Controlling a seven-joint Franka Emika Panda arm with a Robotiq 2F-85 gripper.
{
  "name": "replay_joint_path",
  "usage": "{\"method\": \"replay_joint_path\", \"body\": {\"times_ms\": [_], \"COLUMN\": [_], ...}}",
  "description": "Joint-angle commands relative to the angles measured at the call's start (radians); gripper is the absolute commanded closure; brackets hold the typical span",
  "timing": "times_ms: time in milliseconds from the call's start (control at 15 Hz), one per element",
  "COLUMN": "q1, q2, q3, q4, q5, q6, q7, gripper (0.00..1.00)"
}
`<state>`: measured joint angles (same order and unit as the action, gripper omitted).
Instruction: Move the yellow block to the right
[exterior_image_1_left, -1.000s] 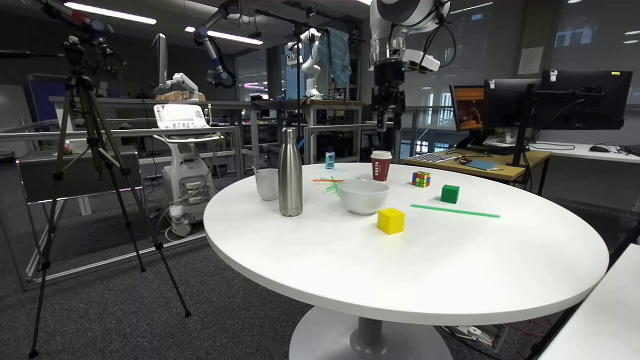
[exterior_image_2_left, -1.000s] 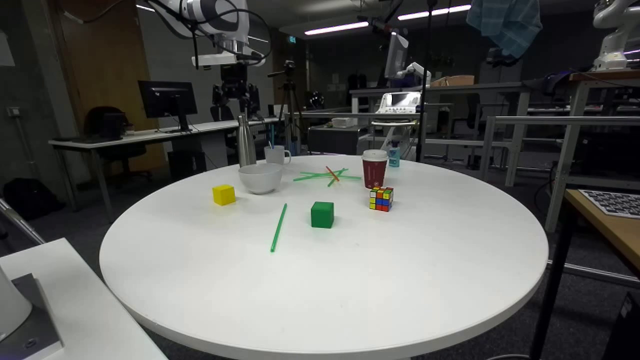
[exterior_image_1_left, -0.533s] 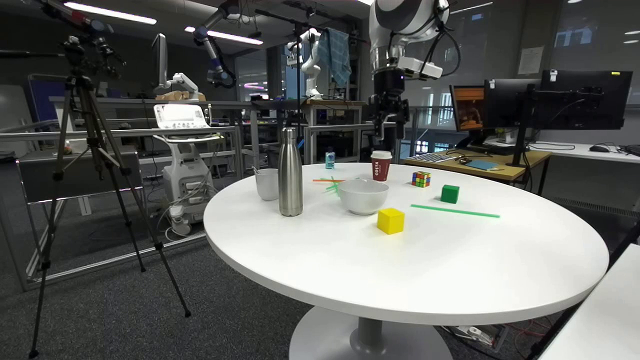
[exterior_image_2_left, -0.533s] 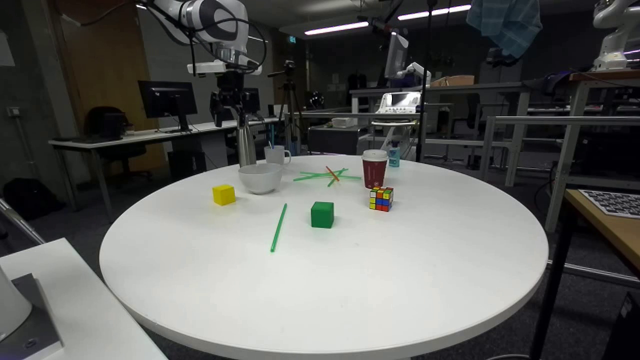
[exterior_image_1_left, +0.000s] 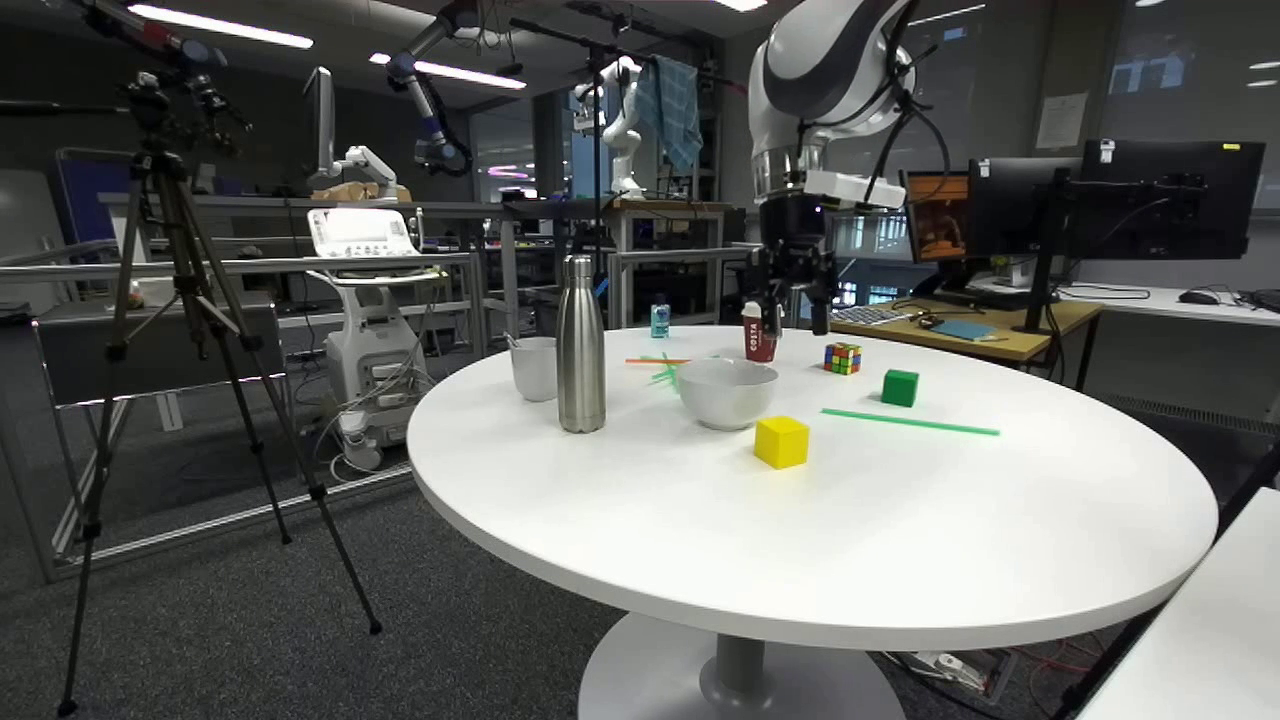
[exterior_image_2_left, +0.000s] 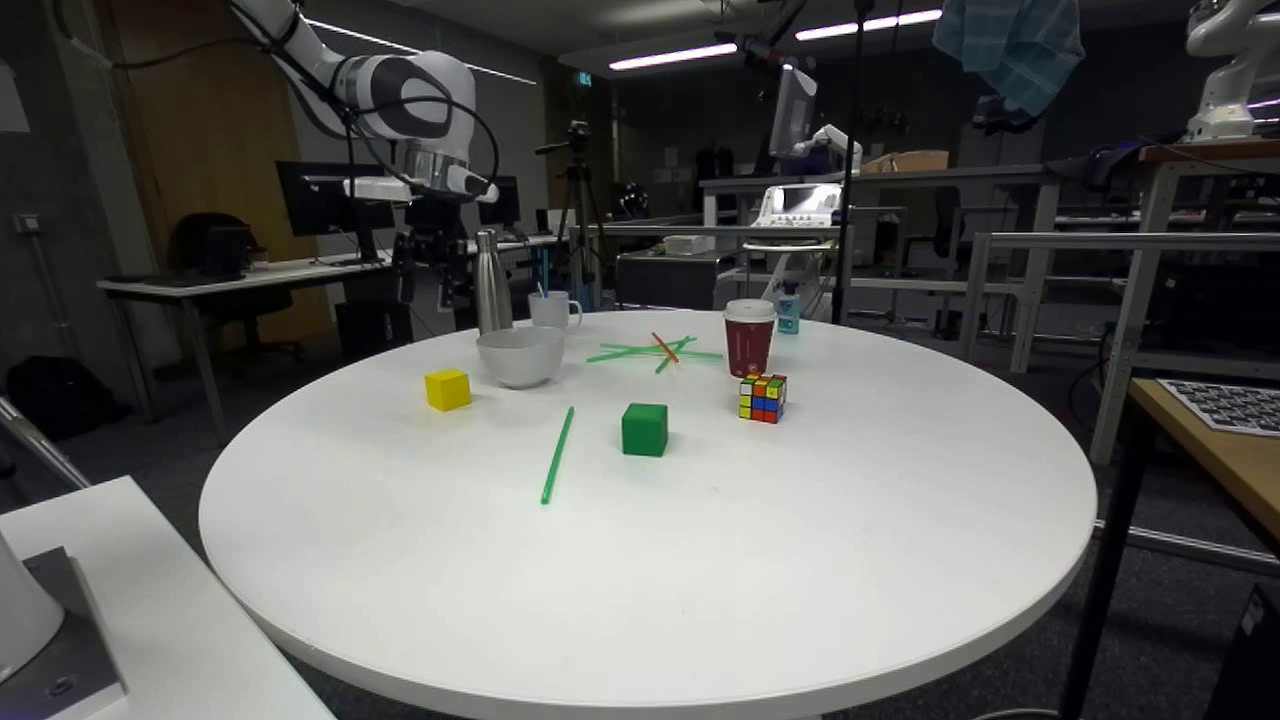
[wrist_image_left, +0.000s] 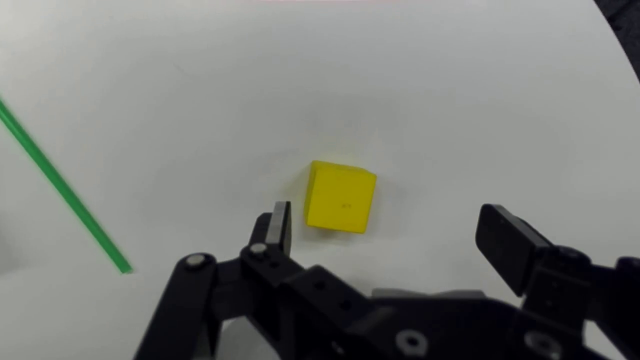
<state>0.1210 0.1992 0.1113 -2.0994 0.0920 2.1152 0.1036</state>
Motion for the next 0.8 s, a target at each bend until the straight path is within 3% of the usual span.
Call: {"method": "replay_joint_path", "body": {"times_ms": [0, 333, 733], "q1": [0.008, 0.004, -0.002], "q2": [-0.042, -0.019, 0.024], "q3": [0.006, 0.005, -0.003], "q4": [-0.098, -0.138, -0.100], "q5": [0.009, 0.005, -0.022], "q6": [0.085, 0.156, 0.176], "q7": [0.020, -0.006, -0.033], "gripper": [0.00, 0.00, 0.00]}}
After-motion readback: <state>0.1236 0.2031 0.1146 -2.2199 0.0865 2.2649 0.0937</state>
